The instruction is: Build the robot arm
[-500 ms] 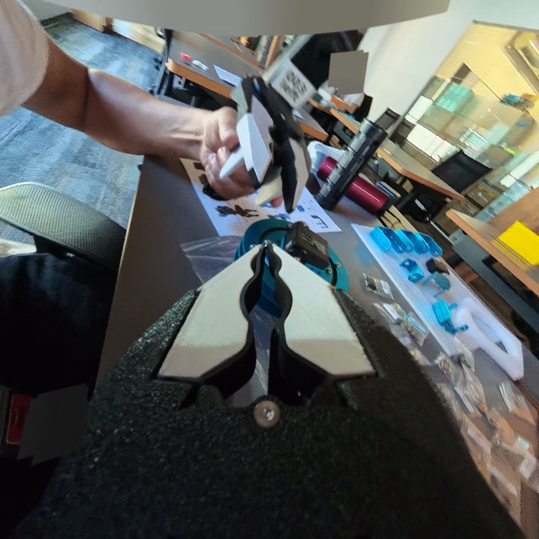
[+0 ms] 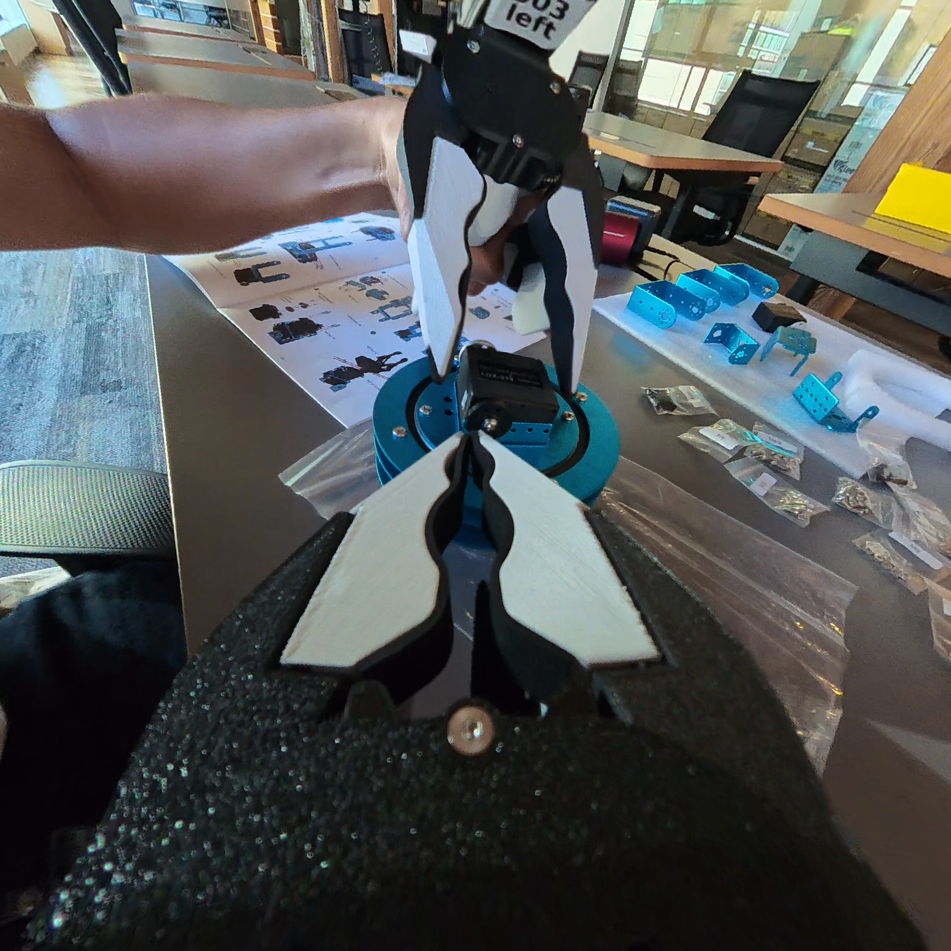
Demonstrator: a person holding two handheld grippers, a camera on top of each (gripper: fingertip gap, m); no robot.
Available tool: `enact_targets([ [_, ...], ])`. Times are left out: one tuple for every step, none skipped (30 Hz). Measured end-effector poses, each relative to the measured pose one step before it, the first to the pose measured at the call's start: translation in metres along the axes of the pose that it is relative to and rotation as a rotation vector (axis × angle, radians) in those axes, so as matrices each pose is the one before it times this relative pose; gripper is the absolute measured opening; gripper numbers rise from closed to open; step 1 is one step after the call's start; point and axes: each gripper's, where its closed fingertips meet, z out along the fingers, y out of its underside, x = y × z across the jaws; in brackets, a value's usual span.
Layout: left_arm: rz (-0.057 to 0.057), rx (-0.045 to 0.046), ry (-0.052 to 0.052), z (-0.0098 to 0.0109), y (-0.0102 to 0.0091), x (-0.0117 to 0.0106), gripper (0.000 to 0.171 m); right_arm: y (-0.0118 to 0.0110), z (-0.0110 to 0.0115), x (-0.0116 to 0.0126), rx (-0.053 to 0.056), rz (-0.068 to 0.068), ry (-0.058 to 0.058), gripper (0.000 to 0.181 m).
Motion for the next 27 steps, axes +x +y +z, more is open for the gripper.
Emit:
enact_targets([
  [0.0094,-0.00944,-0.0006,0.00176,0.00094,-0.00026,0.057,-0.00034,0.00095,-0.00185,-0.0018,0.0065,-0.0097,0.000],
  [0.0077,-0.01902,-0.0093,0.00236,0.00258,-0.00123,0.053,0.00066,0.00113,0.00004,-0.0036,0.0045,0.0027,0.000],
  [0.0068,-0.01749,-0.0056,0.00217,0.00271,-0.00037,0.051,0.00248,0.00139,0.00177,-0.0131,0.0002,0.0119,0.000],
  [0.0108,-0.00194,-0.0005,0.00062,0.00031,0.00082,0.047,0.00334,0.00145,0.00245,-0.0186,-0.0017,0.0133,0.000],
  [0.0040,-0.00254,0.0024,-0.00009,0.00019,0.00137,0.047,0.00244,0.00109,0.00082,-0.0161,0.0021,-0.0003,0.000],
  [0.0035,-0.00460,-0.0022,-0.00031,0.00060,0.00050,0.046,0.00019,0.00000,0.00019,-0.0051,0.0056,-0.0026,0.000],
  [0.0069,-0.00217,-0.0073,-0.00030,0.00019,-0.00012,0.046,-0.00097,-0.00096,0.00034,0.0007,0.0051,-0.0001,0.000],
  [0.0109,-0.00054,-0.0087,-0.00029,0.00006,-0.00044,0.046,-0.00098,-0.00135,-0.00013,0.0019,0.0051,-0.0049,0.000],
  [0.0158,-0.00020,-0.0148,-0.00039,-0.00012,-0.00120,0.046,0.00007,-0.00106,-0.00004,-0.0049,0.0066,-0.0054,0.000],
  [0.0192,0.00143,-0.0202,-0.00031,-0.00044,-0.00156,0.046,0.00116,-0.00077,0.00000,-0.0107,0.0040,-0.0054,0.000],
  [0.0255,0.00248,-0.0224,-0.00032,-0.00027,-0.00137,0.046,0.00081,-0.00090,-0.00028,-0.0082,-0.0015,-0.0016,0.000],
  [0.0293,0.00215,-0.0219,-0.00036,-0.00030,-0.00054,0.046,0.00071,-0.00096,0.00018,-0.0058,-0.0044,0.0054,0.000],
  [0.0295,0.00055,-0.0223,-0.00036,-0.00024,-0.00016,0.046,0.00041,-0.00094,-0.00015,-0.0056,-0.0043,0.0072,0.000],
  [0.0321,-0.00200,-0.0278,-0.00022,-0.00031,-0.00036,0.046,-0.00001,-0.00091,-0.00059,-0.0023,-0.0037,0.0058,0.000],
  [0.0377,-0.00317,-0.0328,-0.00030,-0.00048,-0.00039,0.046,0.00006,-0.00069,-0.00097,-0.0024,-0.0004,0.0026,0.000],
  [0.0416,-0.00181,-0.0344,-0.00054,-0.00100,0.00000,0.046,0.00018,-0.00008,-0.00084,-0.0038,0.0048,0.0012,0.000],
  [0.0412,-0.00216,-0.0337,-0.00067,-0.00112,0.00000,0.046,0.00024,0.00050,-0.00049,-0.0045,0.0084,0.0000,0.000],
  [0.0372,-0.00561,-0.0304,-0.00067,-0.00062,0.00008,0.047,-0.00064,0.00085,0.00114,0.0000,0.0084,0.0044,0.000],
  [0.0339,-0.00609,-0.0294,-0.00062,-0.00085,-0.00015,0.046,-0.00215,0.00090,0.00210,0.0092,0.0111,0.0037,0.000],
  [0.0364,-0.00548,-0.0303,-0.00064,-0.00094,-0.00032,0.047,-0.00330,0.00151,0.00262,0.0136,0.0192,-0.0015,0.008],
  [0.0401,-0.00672,-0.0318,-0.00067,-0.00082,-0.00062,0.047,-0.00255,0.00236,0.00301,0.0049,0.0346,-0.0112,0.018],
  [0.0395,-0.00849,-0.0312,-0.00058,-0.00093,-0.00080,0.047,-0.00188,0.00344,0.00031,-0.0046,0.0452,-0.0379,0.027],
  [0.0353,-0.00937,-0.0267,-0.00060,-0.00067,-0.00036,0.047,-0.00250,0.00439,-0.00041,-0.0024,0.0497,-0.0490,0.032],
  [0.0306,-0.00872,-0.0223,-0.00050,-0.00072,-0.00025,0.047,-0.00313,0.00452,0.00129,0.0022,0.0489,-0.0426,0.037],
  [0.0273,-0.00758,-0.0201,-0.00058,-0.00050,-0.00015,0.047,-0.00240,0.00451,0.00079,-0.0048,0.0467,-0.0456,0.041],
  [0.0224,-0.00549,-0.0181,-0.00045,-0.00046,-0.00015,0.047,-0.00242,0.00438,-0.00077,-0.0078,0.0446,-0.0525,0.043],
  [0.0148,-0.00242,-0.0144,-0.00039,-0.00035,-0.00001,0.046,-0.00227,0.00358,-0.00093,-0.0097,0.0421,-0.0469,0.042],
])
